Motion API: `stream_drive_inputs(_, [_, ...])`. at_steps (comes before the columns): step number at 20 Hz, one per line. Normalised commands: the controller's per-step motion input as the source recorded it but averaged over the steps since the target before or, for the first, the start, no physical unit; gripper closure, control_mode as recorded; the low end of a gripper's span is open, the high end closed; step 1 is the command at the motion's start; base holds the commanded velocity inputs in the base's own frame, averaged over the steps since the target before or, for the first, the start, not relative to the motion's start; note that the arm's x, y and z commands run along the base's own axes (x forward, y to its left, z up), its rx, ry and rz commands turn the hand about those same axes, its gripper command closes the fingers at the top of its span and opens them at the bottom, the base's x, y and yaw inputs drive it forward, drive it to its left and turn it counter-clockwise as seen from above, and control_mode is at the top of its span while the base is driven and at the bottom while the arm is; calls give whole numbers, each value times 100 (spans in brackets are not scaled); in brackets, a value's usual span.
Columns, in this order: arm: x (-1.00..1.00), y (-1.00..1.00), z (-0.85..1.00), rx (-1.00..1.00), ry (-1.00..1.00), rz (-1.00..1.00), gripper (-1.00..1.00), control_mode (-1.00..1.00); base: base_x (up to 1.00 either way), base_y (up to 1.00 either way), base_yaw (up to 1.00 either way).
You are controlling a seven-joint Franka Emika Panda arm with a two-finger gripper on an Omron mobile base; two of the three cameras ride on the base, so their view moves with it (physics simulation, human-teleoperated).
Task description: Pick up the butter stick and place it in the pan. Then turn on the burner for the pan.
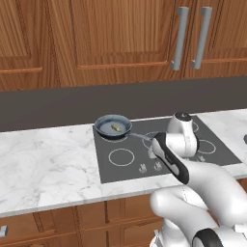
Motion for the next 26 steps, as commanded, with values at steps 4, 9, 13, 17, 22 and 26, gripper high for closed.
stream_drive_inputs(4, [9, 1, -9, 0, 1, 0, -100, -100, 0, 0, 0])
stream_drive_inputs(9, [10, 0, -15, 0, 1, 0, -100, -100, 0, 0, 0])
stream_drive_inputs(13, [14, 5, -14, 0, 2, 0, -100, -100, 0, 0, 0])
stream_drive_inputs(17, [18, 3, -12, 0, 0, 0, -100, -100, 0, 0, 0])
stream_drive_inputs(22, [19, 4, -13, 0, 1, 0, -100, -100, 0, 0, 0])
stream_drive_inputs(26, [17, 0, -14, 0, 1, 0, -100, -100, 0, 0, 0])
